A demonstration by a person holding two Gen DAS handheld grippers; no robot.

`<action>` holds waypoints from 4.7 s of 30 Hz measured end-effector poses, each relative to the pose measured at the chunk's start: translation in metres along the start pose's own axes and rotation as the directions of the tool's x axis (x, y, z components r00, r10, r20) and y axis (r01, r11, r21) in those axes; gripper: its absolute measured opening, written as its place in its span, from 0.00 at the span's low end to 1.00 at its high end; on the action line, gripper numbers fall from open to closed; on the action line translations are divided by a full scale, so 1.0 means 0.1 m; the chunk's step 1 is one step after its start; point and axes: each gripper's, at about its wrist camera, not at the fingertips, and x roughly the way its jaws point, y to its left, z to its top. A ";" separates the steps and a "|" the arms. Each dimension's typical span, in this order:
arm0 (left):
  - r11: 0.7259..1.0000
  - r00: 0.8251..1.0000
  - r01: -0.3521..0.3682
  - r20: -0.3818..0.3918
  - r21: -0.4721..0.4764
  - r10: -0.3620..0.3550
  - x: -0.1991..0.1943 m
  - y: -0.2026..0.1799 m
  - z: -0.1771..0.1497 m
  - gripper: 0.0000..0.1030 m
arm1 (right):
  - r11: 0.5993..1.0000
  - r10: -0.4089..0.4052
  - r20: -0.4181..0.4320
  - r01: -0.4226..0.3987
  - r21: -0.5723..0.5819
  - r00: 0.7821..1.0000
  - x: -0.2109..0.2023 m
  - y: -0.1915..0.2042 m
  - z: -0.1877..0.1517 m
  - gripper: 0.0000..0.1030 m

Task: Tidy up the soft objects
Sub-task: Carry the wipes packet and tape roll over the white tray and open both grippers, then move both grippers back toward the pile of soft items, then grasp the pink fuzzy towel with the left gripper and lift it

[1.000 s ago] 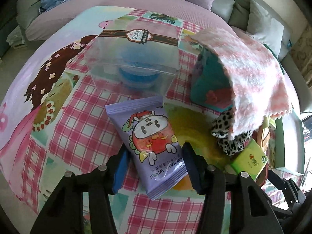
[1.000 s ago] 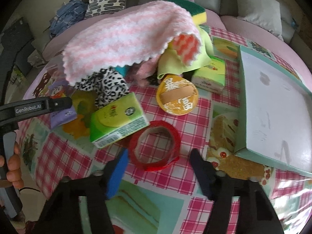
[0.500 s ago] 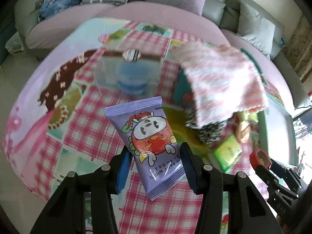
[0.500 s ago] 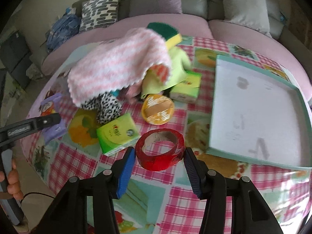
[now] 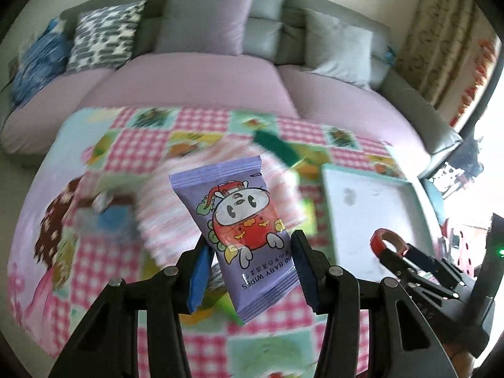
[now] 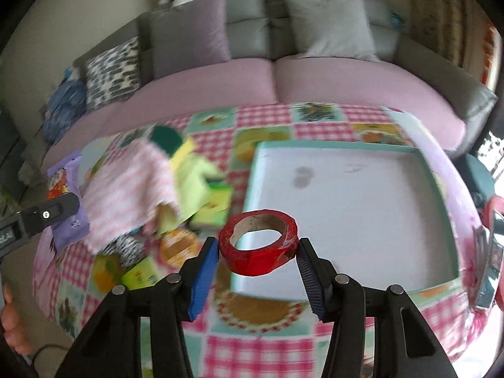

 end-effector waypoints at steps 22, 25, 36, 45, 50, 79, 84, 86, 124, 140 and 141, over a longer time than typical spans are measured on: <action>0.966 0.987 0.095 -0.152 0.241 -0.059 1.10 -1.71 0.05 0.50 | 0.889 -0.297 -0.046 0.293 0.351 0.954 0.04 -1.76 0.21 0.52; 0.962 0.980 0.109 -0.188 0.249 -0.063 1.26 -1.83 -0.10 0.50 | 0.876 -0.306 -0.068 0.309 0.372 0.950 0.08 -1.89 0.14 0.52; 0.962 0.974 0.119 -0.216 0.247 -0.065 1.55 -2.05 -0.33 0.50 | 0.868 -0.313 -0.080 0.319 0.381 0.946 0.12 -2.02 0.09 0.52; 0.961 0.983 0.104 -0.171 0.257 -0.060 1.47 -2.03 -0.29 0.50 | 0.869 -0.322 -0.078 0.327 0.373 0.944 0.12 -2.01 0.11 0.52; 0.967 0.979 0.111 -0.190 0.230 -0.067 1.46 -1.95 -0.28 0.54 | 0.869 -0.330 -0.071 0.332 0.367 0.941 0.11 -1.98 0.12 0.55; 0.991 0.988 -0.119 -0.089 0.056 0.124 1.21 -1.26 -0.13 0.91 | 0.878 -0.360 -0.120 0.380 0.291 0.925 0.20 -1.83 0.09 1.00; 0.985 0.985 -0.160 -0.055 0.063 0.164 1.07 -1.17 -0.06 0.91 | 0.901 -0.339 -0.110 0.356 0.247 0.934 0.24 -1.68 0.13 1.00; 0.980 0.980 -0.191 -0.050 0.061 0.194 1.03 -1.13 -0.03 0.91 | 0.911 -0.323 -0.101 0.338 0.237 0.941 0.25 -1.62 0.14 1.00; 0.867 0.933 -0.358 -0.107 -0.347 0.343 0.29 0.80 -0.13 0.91 | 0.993 -0.115 -0.021 0.114 -0.031 0.993 0.48 -0.04 0.34 1.00; 0.820 0.944 -0.319 -0.086 -0.476 0.318 0.14 1.16 -0.34 0.91 | 0.993 0.017 -0.069 -0.025 -0.118 0.997 0.65 0.61 0.24 1.00; 0.822 0.946 -0.312 -0.082 -0.477 0.312 0.14 1.16 -0.34 0.91 | 0.993 0.021 -0.072 -0.029 -0.112 0.997 0.66 0.60 0.24 1.00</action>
